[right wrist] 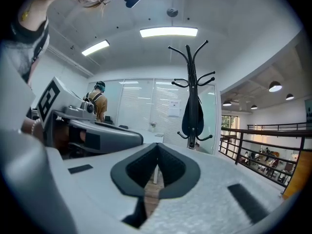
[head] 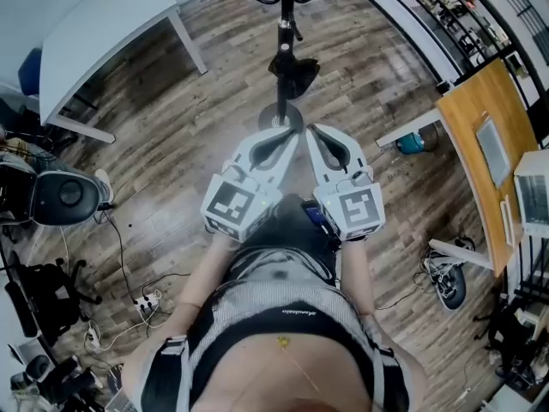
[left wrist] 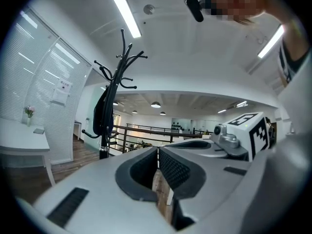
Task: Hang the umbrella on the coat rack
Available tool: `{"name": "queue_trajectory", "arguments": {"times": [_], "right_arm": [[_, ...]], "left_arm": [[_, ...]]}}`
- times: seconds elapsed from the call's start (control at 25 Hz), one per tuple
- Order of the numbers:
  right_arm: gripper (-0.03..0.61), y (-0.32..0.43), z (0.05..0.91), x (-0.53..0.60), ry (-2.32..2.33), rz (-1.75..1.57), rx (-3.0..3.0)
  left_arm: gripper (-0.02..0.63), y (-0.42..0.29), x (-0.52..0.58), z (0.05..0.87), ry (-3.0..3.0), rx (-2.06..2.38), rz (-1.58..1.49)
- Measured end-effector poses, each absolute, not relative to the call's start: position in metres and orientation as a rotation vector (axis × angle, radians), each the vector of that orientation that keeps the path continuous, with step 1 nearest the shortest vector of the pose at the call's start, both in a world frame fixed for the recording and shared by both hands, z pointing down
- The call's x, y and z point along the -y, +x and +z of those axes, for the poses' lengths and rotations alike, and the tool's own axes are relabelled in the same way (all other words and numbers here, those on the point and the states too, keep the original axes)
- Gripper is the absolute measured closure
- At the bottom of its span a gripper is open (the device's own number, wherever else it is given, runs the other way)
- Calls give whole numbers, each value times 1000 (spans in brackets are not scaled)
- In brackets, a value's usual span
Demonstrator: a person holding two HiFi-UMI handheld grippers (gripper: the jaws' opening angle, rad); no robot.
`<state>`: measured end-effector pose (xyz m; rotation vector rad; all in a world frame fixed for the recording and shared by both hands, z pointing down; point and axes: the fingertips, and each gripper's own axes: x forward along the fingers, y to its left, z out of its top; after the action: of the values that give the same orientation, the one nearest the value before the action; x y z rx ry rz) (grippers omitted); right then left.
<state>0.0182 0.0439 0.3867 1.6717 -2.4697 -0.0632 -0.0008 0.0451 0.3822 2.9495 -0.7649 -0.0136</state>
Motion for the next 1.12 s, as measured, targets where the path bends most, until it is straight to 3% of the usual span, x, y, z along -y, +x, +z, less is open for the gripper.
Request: {"name": "queue_trajectory", "arguments": {"times": [1.12], "right_arm": [[581,57,381,-92,1490,-53,2567]], "left_arm": [[603,39,-86,385,2868,978,89]]}}
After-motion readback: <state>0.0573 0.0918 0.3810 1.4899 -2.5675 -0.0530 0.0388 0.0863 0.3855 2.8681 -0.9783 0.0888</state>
